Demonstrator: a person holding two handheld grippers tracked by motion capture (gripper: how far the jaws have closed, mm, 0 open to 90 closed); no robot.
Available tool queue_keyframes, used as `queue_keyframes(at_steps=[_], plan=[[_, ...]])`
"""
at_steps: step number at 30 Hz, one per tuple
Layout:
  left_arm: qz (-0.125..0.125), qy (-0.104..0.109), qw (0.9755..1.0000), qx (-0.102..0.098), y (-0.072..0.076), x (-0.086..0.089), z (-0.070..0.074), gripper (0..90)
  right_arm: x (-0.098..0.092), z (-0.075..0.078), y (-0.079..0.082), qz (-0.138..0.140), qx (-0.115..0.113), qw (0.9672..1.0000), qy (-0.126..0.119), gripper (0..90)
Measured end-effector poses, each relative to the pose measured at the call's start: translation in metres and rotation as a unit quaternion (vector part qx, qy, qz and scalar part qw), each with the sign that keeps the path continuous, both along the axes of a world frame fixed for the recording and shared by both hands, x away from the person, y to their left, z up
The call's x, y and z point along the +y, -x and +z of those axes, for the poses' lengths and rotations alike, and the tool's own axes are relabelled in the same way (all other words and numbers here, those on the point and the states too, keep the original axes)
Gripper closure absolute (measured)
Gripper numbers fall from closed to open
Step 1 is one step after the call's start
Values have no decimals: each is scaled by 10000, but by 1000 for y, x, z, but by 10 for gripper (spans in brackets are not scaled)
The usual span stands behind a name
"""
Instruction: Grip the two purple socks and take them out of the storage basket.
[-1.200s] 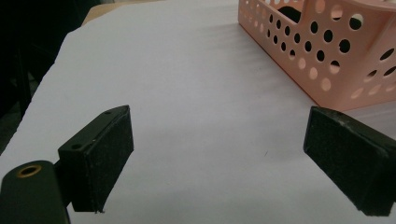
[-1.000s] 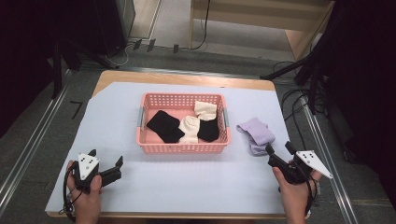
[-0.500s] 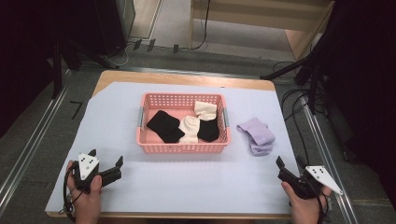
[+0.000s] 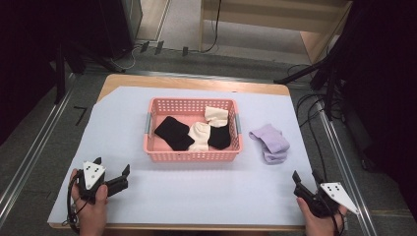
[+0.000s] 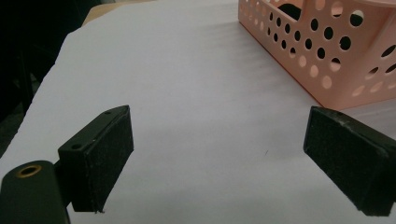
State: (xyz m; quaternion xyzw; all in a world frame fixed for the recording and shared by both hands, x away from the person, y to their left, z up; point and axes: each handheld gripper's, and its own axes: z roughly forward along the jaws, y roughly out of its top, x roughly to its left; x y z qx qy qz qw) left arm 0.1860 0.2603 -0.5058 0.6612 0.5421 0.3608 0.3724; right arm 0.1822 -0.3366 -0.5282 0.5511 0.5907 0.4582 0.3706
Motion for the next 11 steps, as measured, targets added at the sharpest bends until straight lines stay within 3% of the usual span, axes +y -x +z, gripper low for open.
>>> queue_keyframes(at_steps=[4, 11], plan=[[-36, 30, 10000, 14, -1, 0, 0, 94, -2, 0, -1, 72, 73, 9999, -127, 296], [-16, 58, 9999, 100, -2, 1, 0, 94, 0, 0, -4, 175, 189, 9997, -14, 287]])
